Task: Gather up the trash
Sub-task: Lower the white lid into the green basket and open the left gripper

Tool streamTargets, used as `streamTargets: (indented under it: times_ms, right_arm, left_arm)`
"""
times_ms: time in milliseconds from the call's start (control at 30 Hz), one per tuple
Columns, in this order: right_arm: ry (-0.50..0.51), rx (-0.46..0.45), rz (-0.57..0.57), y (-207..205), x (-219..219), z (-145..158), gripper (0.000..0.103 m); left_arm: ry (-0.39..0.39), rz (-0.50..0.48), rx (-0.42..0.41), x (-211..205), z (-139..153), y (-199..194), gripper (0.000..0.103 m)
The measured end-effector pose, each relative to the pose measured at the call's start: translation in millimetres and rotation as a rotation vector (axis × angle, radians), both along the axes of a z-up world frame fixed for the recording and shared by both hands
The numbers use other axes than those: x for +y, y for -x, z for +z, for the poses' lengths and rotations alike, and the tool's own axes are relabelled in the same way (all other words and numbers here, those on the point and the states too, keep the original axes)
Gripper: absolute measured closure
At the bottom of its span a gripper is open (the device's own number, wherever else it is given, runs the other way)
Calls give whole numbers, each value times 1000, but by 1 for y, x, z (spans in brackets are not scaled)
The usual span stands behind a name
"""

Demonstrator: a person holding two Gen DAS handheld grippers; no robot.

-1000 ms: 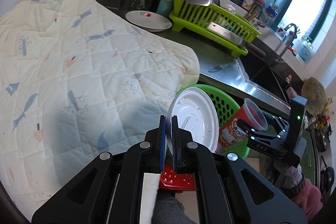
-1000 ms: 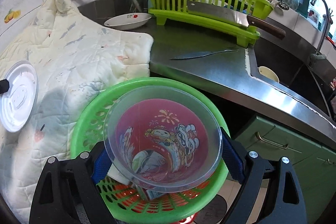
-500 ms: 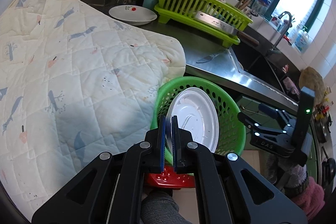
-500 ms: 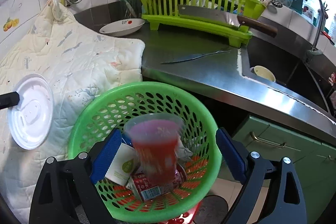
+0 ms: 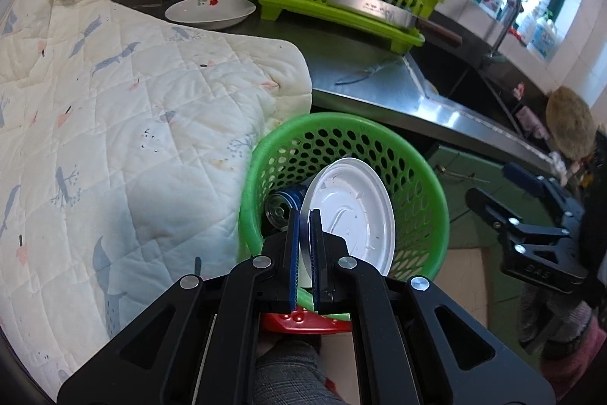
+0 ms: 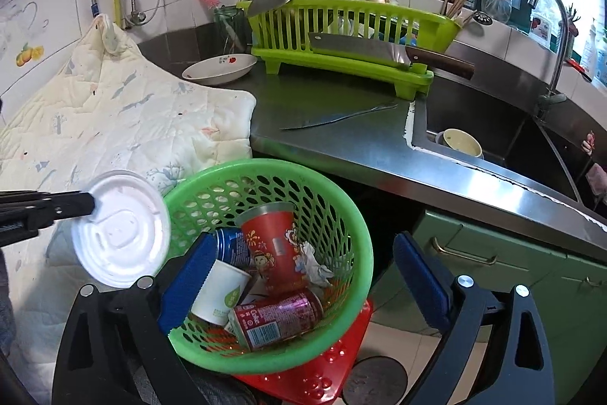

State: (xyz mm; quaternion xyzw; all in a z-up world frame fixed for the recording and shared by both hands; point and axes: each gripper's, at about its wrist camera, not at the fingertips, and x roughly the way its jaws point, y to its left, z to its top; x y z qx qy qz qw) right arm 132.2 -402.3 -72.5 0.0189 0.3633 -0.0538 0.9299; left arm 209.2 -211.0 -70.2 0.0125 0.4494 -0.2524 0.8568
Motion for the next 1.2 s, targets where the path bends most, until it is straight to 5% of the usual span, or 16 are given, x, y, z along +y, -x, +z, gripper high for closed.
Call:
streamTargets:
  times_ms: [700, 1033, 1200]
  right_arm:
    - [19, 10, 11, 22, 1, -3, 11]
    - [13, 3, 9, 30, 6, -2, 11]
    - [5, 2, 5, 34, 7, -2, 11]
  left_arm:
    - [-76, -45, -2, -32, -17, 11, 94]
    - [-57, -36, -4, -25, -11, 16, 81]
    - [-55, -21, -26, -17, -5, 22, 66]
